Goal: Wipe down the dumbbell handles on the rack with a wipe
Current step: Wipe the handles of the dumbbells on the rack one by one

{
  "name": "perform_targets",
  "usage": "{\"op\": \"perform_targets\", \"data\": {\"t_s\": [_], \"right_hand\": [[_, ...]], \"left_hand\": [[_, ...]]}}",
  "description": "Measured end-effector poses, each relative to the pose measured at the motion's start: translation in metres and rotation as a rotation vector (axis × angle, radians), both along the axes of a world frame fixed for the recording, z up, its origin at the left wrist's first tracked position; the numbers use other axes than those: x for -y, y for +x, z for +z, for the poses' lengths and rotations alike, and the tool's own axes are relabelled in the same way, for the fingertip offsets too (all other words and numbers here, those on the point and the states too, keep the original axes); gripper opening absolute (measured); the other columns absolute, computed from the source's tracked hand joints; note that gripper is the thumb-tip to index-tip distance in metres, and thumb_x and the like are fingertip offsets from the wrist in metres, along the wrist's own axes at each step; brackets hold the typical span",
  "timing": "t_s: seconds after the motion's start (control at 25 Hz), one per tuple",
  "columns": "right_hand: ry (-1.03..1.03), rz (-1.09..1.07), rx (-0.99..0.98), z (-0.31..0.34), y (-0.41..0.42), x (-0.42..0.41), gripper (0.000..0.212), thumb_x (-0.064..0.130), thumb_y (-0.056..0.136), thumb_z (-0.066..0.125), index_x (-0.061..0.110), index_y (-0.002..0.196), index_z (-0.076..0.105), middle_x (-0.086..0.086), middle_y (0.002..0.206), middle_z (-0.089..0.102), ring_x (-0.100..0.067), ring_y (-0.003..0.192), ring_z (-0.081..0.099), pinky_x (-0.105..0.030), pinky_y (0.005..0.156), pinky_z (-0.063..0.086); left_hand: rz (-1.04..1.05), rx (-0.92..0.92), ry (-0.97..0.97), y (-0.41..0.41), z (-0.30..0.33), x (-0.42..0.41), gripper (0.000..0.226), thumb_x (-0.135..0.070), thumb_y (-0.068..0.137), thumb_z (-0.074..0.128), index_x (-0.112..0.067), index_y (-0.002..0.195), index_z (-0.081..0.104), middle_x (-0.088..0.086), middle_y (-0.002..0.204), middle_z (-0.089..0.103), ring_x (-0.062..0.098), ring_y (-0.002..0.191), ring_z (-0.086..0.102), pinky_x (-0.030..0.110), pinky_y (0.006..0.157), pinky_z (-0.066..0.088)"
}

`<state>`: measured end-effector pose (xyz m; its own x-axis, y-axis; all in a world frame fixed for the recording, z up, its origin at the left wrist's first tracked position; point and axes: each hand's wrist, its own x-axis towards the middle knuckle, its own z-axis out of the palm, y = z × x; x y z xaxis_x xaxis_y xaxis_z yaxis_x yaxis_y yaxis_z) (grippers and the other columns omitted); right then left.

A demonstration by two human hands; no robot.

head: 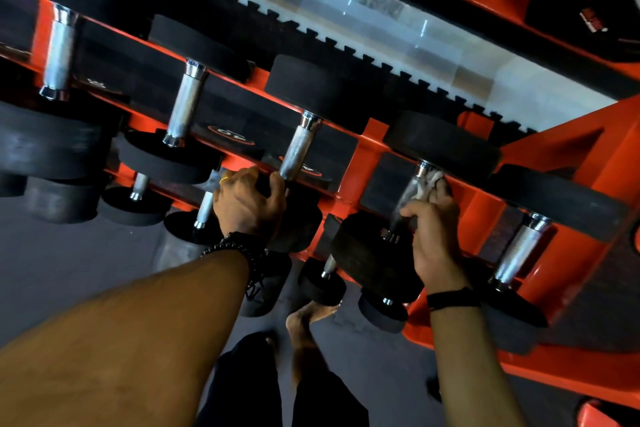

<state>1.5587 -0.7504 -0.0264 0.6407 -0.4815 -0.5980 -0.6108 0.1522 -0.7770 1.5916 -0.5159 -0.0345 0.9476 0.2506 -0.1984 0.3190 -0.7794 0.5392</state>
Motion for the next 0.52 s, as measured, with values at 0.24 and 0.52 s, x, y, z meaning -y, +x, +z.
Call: {"op": "perform_targets", "data": {"t_s": [0.24, 0.52], "right_hand": [[0.026, 0.009, 0.009, 0.0, 0.016, 0.022, 0.045, 0.011, 0.056, 0.06, -0.008, 0.096, 0.061, -0.005, 0.088, 0.065, -0.014, 0.081, 0.061, -0.024, 0.071, 0.049], [0.105, 0.048, 0.05, -0.012, 0.022, 0.028, 0.047, 0.007, 0.062, 0.064, -0.01, 0.106, 0.062, -0.009, 0.097, 0.066, -0.015, 0.088, 0.064, -0.024, 0.078, 0.048]], "left_hand": [[-0.002, -0.019, 0.003, 0.0, -0.003, -0.001, 0.037, -0.038, 0.083, 0.053, -0.005, 0.067, 0.057, 0.024, 0.077, 0.063, 0.044, 0.081, 0.06, 0.046, 0.069, 0.047], [-0.009, -0.007, -0.009, 0.001, 0.0, 0.0, 0.029, -0.039, 0.083, 0.052, -0.017, 0.064, 0.045, 0.023, 0.076, 0.063, 0.044, 0.082, 0.06, 0.045, 0.067, 0.046]]}}
